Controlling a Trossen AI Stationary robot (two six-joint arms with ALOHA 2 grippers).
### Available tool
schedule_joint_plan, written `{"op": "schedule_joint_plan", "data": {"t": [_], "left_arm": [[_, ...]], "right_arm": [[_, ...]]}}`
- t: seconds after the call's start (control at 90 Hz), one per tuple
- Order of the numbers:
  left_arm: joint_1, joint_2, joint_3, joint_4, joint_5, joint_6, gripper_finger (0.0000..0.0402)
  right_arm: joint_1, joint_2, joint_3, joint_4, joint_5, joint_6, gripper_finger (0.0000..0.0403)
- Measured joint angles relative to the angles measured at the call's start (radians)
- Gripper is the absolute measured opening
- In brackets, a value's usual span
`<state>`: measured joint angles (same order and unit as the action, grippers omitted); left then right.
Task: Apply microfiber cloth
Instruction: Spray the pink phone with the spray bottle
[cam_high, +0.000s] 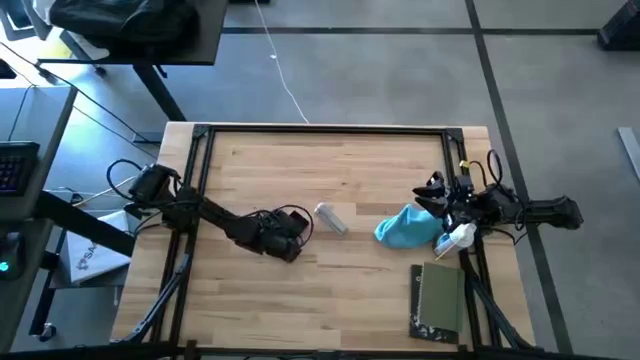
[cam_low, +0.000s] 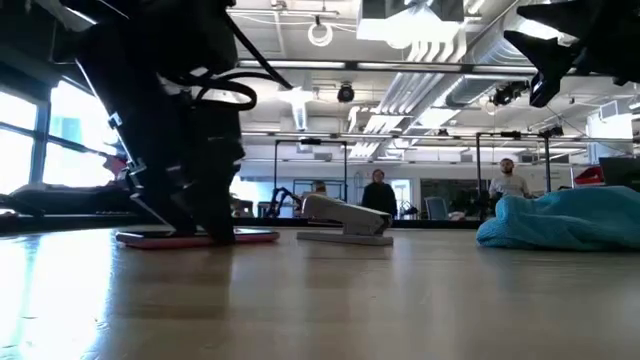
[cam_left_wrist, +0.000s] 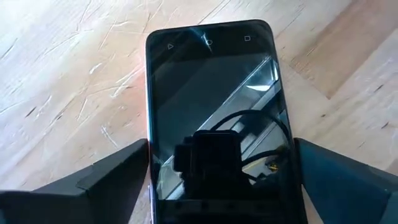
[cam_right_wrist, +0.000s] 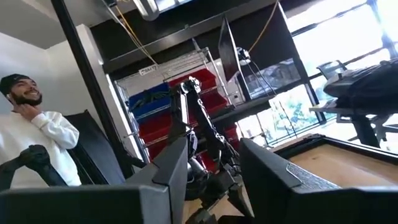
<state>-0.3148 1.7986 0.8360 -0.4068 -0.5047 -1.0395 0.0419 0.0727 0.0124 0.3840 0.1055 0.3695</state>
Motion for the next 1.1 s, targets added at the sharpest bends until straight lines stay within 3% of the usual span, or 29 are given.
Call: {"op": "schedule_joint_plan", "data": {"t": [0.156, 0.678, 0.856, 1.1], "left_arm": [[-0.026, 0.004, -0.001, 0.000, -0.057, -0.002, 0.0313], [-0.033, 0.002, -0.002, -0.001, -0.064, 0.016, 0.0313], [-0.032, -0.043, -0.007, 0.020, -0.066, 0.088, 0.0312], [-0.033, -0.127, -0.009, 0.005, -0.121, 0.161, 0.0298]], "right_arm": [[0.000, 0.000, 0.000, 0.000, 0.000, -0.007, 0.0115], [0.000, 0.019, 0.000, 0.003, -0.031, -0.010, 0.0115], [0.000, 0.142, 0.000, 0.028, -0.048, 0.020, 0.0115], [0.000, 0.391, 0.000, 0.191, -0.048, -0.012, 0.0115]]}}
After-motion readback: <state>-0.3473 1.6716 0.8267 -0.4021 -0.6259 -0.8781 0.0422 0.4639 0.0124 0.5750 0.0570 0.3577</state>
